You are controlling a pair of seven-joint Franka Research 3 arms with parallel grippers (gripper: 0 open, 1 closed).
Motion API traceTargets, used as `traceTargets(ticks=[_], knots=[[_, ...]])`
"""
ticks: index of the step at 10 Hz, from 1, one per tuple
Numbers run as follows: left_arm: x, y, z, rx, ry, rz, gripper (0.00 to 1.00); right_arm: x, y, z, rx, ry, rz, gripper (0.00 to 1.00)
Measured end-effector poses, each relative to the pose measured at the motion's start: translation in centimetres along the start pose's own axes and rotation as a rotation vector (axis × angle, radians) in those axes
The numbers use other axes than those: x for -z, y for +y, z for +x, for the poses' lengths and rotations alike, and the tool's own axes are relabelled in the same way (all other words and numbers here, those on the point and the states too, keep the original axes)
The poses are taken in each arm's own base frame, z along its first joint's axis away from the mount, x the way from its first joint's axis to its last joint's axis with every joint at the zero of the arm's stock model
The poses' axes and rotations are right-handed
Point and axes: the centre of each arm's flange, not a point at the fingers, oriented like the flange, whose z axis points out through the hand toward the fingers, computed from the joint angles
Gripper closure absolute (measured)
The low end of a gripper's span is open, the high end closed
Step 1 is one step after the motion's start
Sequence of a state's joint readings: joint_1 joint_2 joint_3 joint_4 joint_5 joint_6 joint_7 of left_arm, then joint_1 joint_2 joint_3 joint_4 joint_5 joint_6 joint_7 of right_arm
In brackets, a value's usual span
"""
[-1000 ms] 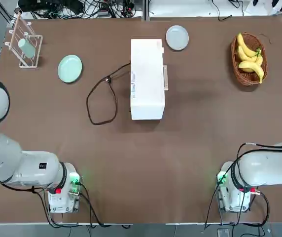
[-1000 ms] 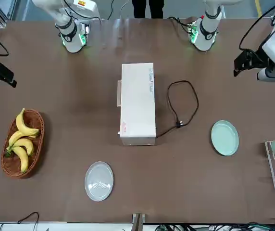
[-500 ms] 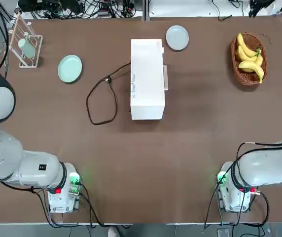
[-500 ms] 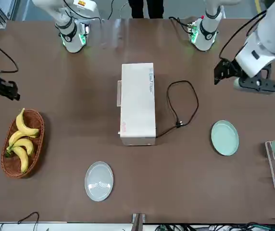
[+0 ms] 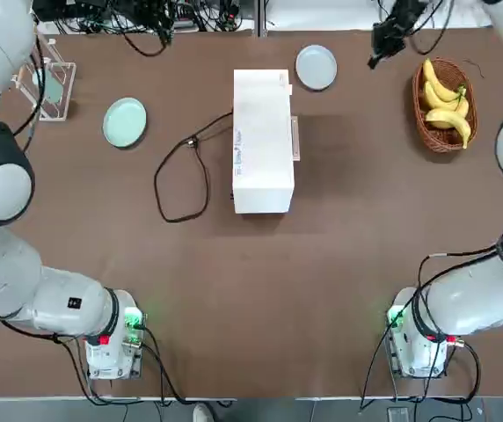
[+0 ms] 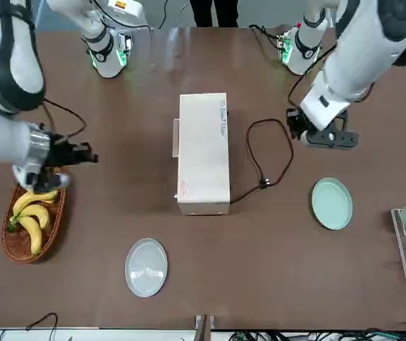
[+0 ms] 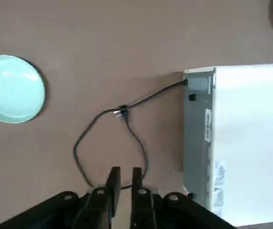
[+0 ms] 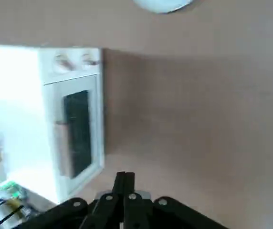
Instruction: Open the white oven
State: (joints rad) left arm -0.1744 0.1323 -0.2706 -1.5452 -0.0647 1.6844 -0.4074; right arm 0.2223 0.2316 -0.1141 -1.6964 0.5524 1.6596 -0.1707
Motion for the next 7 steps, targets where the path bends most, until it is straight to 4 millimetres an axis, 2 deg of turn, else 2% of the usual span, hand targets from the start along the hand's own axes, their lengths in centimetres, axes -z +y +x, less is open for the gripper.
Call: traceTargets(ticks=[4, 5, 7], knots=[[-5.7, 7.4, -1.6, 0.103, 0.001, -0.020, 0.99, -11.7, -4.7, 0.0, 0.157, -0.063, 0.130, 0.98], [-7.2, 9.1, -1.9, 0.133, -0.005, -0.025, 0.99, -13.8, -5.8, -0.2, 0.180, -0.046, 0.134, 0.98], [-10.3, 12.0, -2.1, 0.189, -0.013, -0.038, 0.99, -16.4, -6.8, -0.6, 0.211, -0.026, 0.128, 0.98]])
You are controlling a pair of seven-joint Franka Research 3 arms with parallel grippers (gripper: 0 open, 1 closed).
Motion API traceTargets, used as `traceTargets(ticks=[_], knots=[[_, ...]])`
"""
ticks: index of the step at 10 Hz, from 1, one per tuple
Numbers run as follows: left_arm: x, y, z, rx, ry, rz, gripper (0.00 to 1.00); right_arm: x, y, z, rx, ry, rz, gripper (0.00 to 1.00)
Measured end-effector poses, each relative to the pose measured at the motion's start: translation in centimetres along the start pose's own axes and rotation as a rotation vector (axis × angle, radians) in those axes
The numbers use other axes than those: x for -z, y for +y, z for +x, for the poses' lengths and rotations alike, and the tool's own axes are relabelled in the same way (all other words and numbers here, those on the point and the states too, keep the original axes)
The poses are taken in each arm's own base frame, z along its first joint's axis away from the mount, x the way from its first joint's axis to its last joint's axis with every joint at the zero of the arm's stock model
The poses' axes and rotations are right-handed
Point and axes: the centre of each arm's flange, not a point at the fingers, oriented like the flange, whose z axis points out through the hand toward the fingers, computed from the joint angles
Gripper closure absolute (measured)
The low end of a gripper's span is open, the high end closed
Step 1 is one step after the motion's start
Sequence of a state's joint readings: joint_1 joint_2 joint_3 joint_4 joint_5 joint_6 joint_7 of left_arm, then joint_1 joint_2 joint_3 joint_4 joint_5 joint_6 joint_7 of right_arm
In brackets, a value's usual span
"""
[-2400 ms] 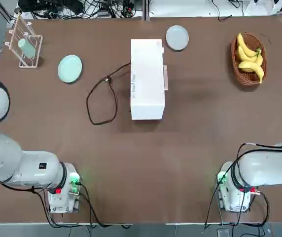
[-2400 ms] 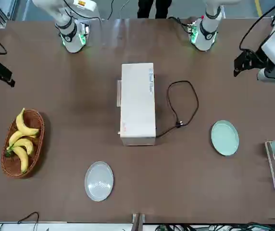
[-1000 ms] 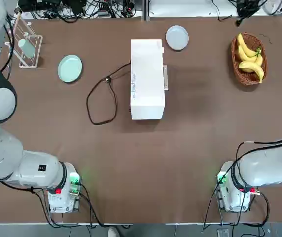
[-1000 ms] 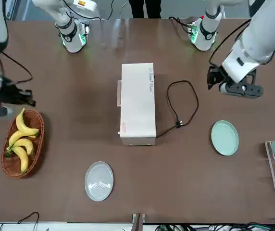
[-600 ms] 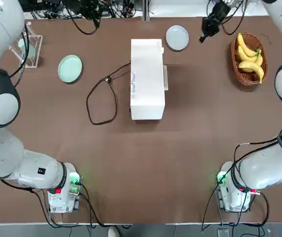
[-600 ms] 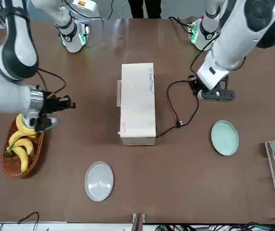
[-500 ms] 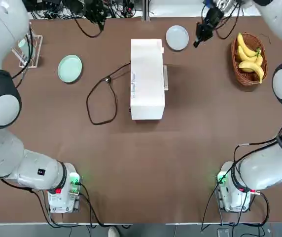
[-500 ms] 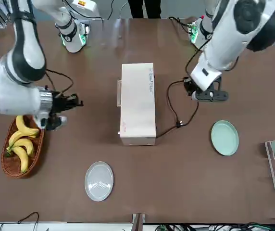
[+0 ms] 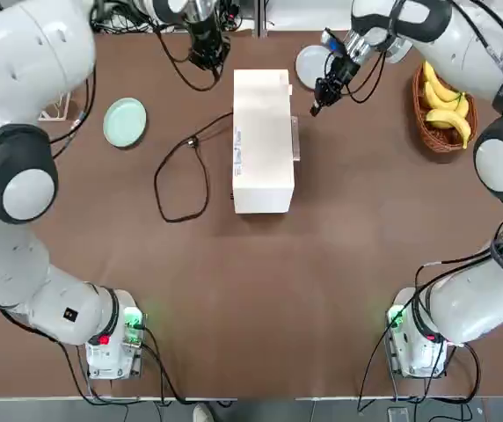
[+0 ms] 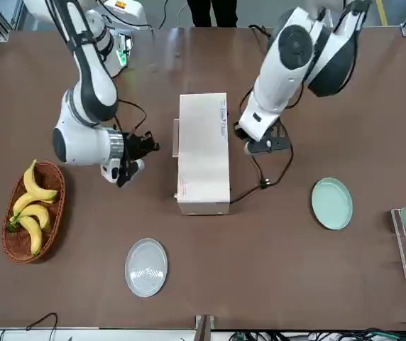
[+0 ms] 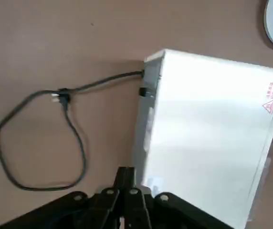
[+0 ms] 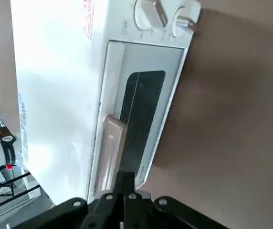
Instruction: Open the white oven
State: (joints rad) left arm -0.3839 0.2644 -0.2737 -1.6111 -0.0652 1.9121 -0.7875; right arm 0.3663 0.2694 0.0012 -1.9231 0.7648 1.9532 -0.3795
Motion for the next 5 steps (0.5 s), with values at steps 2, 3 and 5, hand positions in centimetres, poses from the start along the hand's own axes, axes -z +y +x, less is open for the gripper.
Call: traceTargets(ticks=[2, 3, 5], knots=[[-3.0, 1.8, -0.3, 0.036, -0.007, -0.011, 0.99, -1.9, -0.3, -0.2, -0.001, 0.008, 0.008, 0.98], [-4.3, 2.5, -0.4, 0.052, -0.008, -0.019, 0.99, -3.1, -0.7, -0.5, -0.007, 0.006, 0.023, 0.97], [-6.6, 3.8, -1.1, 0.067, -0.019, -0.014, 0.99, -5.0, -1.1, -1.1, -0.027, 0.003, 0.062, 0.97]])
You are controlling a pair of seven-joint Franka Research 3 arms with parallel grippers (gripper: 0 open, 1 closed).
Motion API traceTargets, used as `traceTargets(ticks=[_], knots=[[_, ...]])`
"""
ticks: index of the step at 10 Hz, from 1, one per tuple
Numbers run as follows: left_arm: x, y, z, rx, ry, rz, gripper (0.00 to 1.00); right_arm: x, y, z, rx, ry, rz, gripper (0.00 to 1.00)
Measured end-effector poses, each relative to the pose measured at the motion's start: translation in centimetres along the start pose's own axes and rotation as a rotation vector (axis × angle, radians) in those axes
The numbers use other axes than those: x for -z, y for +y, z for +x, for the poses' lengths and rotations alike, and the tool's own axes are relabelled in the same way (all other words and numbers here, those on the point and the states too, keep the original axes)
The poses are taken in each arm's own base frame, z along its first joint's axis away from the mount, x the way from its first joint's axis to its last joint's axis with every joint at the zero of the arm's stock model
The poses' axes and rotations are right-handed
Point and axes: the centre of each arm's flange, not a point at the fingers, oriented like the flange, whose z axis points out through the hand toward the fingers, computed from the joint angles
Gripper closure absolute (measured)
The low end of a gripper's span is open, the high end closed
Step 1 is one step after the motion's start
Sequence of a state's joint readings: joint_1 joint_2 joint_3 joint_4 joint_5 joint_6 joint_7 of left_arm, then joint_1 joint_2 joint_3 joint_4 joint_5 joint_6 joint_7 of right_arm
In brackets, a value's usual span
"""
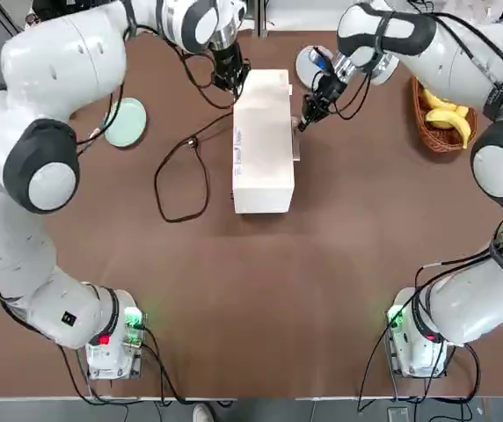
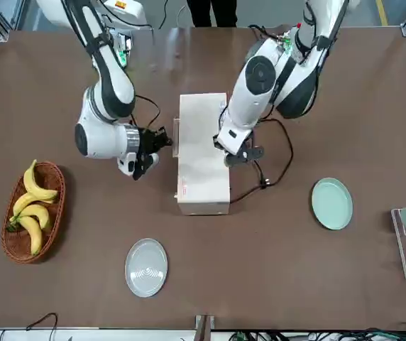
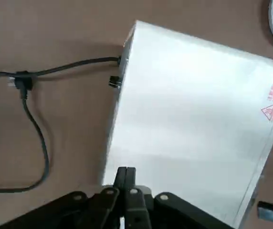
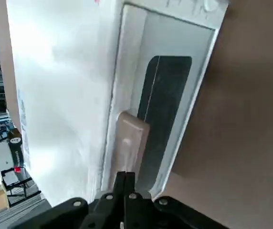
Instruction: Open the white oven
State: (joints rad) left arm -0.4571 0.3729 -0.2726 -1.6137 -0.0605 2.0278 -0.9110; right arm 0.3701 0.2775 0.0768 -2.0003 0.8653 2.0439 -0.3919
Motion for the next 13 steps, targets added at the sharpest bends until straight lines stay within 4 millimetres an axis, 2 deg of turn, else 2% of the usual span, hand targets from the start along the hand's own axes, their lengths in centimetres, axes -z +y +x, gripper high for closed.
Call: traceTargets(ticks=[5, 13], knots=[[-4.2, 0.9, -0.9, -0.007, -0.011, 0.066, 0.99, -0.6, -0.3, -0.1, 0.002, 0.025, 0.006, 0.96], [-4.4, 1.1, -1.1, 0.012, 0.002, 0.077, 0.99, -0.8, -0.1, -0.2, -0.004, 0.038, 0.012, 0.96]])
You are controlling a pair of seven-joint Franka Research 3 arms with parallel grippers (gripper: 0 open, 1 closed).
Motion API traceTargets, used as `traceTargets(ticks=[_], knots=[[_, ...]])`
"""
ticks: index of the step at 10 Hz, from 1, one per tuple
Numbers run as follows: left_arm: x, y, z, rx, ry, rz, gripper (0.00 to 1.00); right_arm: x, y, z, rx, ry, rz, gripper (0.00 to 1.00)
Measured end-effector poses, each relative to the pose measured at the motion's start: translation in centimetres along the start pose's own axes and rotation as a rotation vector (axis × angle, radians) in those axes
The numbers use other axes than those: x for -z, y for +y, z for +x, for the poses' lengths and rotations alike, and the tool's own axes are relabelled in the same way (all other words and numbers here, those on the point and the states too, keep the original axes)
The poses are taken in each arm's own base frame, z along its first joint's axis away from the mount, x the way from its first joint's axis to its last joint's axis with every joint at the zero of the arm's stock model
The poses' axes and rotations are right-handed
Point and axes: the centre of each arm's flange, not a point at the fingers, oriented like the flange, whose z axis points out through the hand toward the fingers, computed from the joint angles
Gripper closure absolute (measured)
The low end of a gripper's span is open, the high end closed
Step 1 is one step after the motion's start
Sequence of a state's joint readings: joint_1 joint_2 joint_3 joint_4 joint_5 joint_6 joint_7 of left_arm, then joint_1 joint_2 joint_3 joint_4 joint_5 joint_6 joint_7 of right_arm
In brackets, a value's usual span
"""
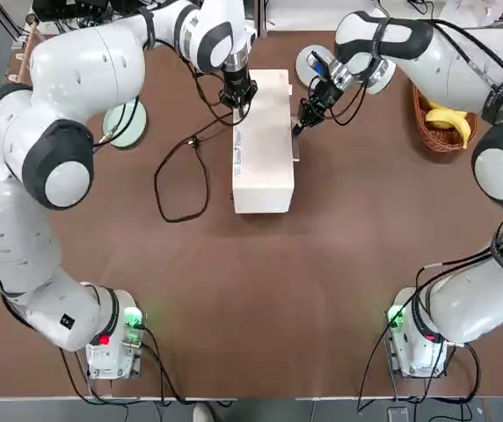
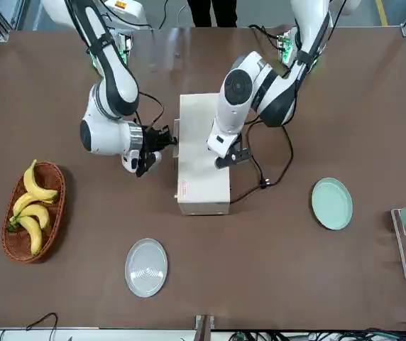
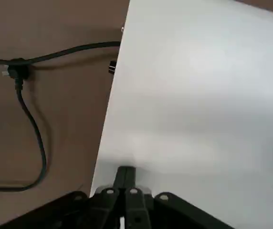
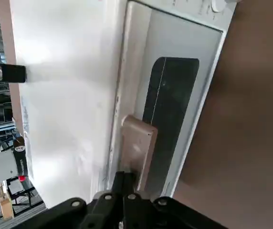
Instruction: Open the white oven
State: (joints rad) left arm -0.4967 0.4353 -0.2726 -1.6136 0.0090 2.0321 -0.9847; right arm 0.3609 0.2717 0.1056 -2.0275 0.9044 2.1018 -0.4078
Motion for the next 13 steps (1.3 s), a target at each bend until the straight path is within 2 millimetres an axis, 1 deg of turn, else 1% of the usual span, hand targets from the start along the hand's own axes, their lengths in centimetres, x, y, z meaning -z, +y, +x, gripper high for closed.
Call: traceTargets(ticks=[3, 4, 6, 8, 10, 12, 13], knots=[[0.0, 0.0, 0.0, 0.000, 0.000, 0.000, 0.99, 0.1, 0.5, -0.2, 0.039, 0.003, 0.010, 0.96], [0.0, 0.0, 0.0, 0.000, 0.000, -0.001, 0.99, 0.3, 1.0, -0.3, 0.049, 0.003, 0.012, 0.96], [0.0, 0.0, 0.0, 0.000, 0.000, -0.001, 0.99, 1.0, 2.5, -0.8, 0.061, 0.002, 0.015, 0.96], [0.0, 0.0, 0.0, 0.001, 0.000, -0.001, 0.99, 1.7, 4.5, -1.4, 0.060, 0.003, 0.011, 0.96], [0.0, 0.0, 0.0, 0.001, 0.000, -0.001, 0.99, 2.2, 7.0, -2.1, 0.050, 0.006, 0.002, 0.96], [0.0, 0.0, 0.0, 0.001, 0.000, -0.001, 0.99, 2.4, 10.2, -2.7, 0.027, 0.005, -0.021, 0.96], [0.0, 0.0, 0.0, 0.001, 0.000, -0.001, 0.99, 2.3, 11.8, -2.7, 0.016, 0.011, -0.047, 0.96]])
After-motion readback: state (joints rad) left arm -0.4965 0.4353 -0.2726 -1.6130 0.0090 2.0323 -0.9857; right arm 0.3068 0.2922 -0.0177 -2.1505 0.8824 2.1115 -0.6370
